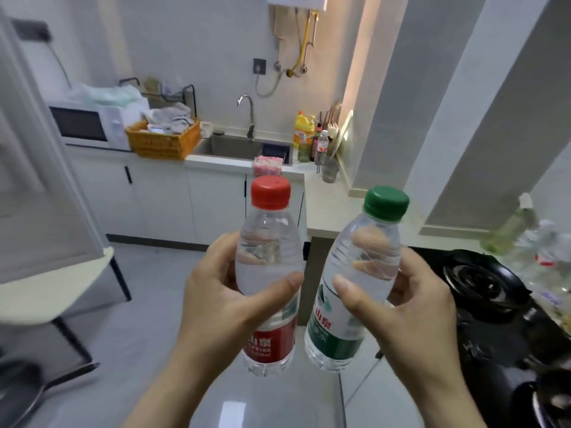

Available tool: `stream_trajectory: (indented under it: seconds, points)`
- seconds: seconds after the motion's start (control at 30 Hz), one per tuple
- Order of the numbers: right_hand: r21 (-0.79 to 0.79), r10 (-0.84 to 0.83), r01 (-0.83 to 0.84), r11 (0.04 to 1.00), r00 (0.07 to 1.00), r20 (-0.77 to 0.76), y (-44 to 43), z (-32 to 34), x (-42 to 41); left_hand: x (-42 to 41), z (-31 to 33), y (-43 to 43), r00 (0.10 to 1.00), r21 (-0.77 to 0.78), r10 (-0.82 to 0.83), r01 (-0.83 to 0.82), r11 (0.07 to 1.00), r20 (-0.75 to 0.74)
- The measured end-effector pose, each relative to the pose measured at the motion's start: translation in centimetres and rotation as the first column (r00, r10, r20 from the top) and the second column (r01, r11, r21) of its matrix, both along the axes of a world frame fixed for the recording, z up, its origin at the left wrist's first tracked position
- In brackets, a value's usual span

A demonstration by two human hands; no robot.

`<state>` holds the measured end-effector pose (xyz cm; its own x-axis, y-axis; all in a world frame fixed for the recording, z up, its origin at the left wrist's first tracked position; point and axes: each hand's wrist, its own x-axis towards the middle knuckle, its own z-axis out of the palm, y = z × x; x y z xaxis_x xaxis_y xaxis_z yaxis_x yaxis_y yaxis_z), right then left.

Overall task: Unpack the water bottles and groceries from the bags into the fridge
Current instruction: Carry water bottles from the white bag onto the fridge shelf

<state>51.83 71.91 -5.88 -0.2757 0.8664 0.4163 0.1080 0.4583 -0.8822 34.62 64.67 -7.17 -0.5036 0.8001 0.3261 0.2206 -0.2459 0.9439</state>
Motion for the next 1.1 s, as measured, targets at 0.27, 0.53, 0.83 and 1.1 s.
stream_trajectory:
  seconds: [0.27, 0.53, 0.83, 1.1]
  points:
    - [0.015, 0.318, -0.318, 0.948, 0.948, 0.022, 1.4, -0.5, -9.5, -6.1, -0.4, -3.8, 0.946, -0.017, 0.321, -0.321, 0.947, 0.037]
    - [0.034, 0.643, -0.643, 0.765, 0.766, 0.021, 2.1, -0.4, -19.1, -9.5, 0.2, -7.3, 0.763, -0.043, 0.647, -0.646, 0.762, 0.006]
    - [0.060, 0.886, -0.884, 0.463, 0.464, 0.001, -1.4, -0.5, -26.6, -10.3, 0.5, -12.3, 0.492, -0.049, 0.871, -0.869, 0.492, 0.005]
    - [0.065, 0.960, -0.958, 0.279, 0.277, -0.044, -7.8, 0.6, -31.4, -11.1, 1.6, -18.8, 0.301, 0.002, 0.954, -0.954, 0.301, -0.014]
